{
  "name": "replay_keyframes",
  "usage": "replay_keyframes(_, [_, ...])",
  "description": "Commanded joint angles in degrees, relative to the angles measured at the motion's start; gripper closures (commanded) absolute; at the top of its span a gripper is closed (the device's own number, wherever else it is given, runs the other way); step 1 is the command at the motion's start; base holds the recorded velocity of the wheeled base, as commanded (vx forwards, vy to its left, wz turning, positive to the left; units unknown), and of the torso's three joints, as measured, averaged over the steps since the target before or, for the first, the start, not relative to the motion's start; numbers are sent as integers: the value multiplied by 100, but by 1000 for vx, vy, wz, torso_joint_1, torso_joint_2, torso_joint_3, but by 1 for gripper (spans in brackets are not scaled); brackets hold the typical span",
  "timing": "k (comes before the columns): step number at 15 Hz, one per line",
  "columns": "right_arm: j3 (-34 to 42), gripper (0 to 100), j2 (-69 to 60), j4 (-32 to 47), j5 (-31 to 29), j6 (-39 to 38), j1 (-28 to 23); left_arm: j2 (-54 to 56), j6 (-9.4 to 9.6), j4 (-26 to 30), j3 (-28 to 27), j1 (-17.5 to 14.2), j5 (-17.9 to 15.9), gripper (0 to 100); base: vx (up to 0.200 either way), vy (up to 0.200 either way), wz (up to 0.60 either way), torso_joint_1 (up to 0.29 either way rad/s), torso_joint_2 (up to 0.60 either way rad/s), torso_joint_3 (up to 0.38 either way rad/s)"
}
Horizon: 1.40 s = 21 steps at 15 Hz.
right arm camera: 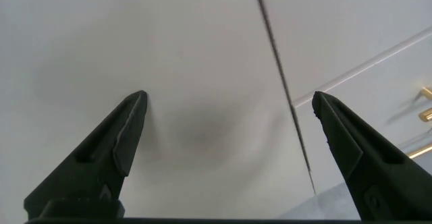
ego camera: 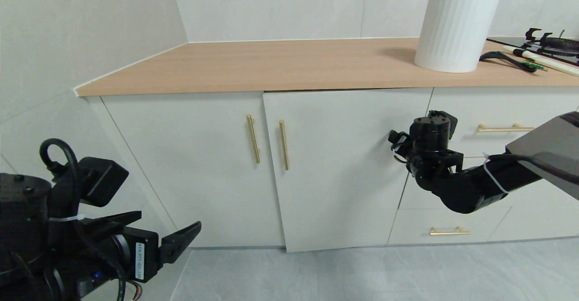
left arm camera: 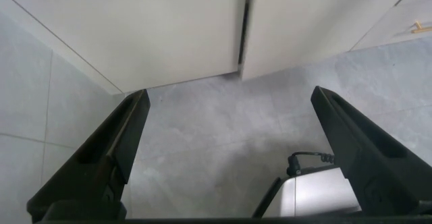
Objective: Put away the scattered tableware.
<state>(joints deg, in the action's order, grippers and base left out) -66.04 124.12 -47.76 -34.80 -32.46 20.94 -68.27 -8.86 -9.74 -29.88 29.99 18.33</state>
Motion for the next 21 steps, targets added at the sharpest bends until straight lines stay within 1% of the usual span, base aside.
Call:
replay_keyframes(1, [-41, 0, 86, -5, -9, 3, -29, 6, -1, -2, 0, -2, 3, 0, 0, 0, 0, 0, 0, 0])
replay_keyframes(9, [-199, 0, 156, -5, -88, 12, -64, 24, -10, -2, 0, -2, 3, 0, 0, 0, 0, 0, 0, 0])
replay_keyframes(13, [-94, 0, 59, 4, -97, 30, -38, 15, -10, -2, 0, -2, -5, 0, 0, 0, 0, 0, 0, 0])
replay_keyframes(15, [214, 0, -213, 4, 0, 56, 24, 24, -10, -2, 0, -11, 3, 0, 0, 0, 0, 0, 0, 0])
replay_keyframes(16, [645, 0, -837, 30, 431, 197, 129, 86, -1, -81, 0, -28, 12, 0, 0, 0, 0, 0, 0, 0])
replay_keyframes(17, [926, 0, -1356, 30, 685, 364, 164, 191, -1, -230, -9, -98, 21, 0, 0, 0, 0, 0, 0, 0])
replay_keyframes(19, [1444, 0, -2402, 39, 809, 785, 279, 639, 7, -371, 17, -512, 21, 0, 0, 0, 0, 0, 0, 0])
replay_keyframes(20, [1770, 0, -2920, 13, 782, 1040, 314, 973, -1, -353, 88, -661, 21, 0, 0, 0, 0, 0, 0, 0])
replay_keyframes(21, [2130, 0, -3562, 13, 809, 1251, 305, 1413, -1, -353, 290, -775, 56, 0, 0, 0, 0, 0, 0, 0])
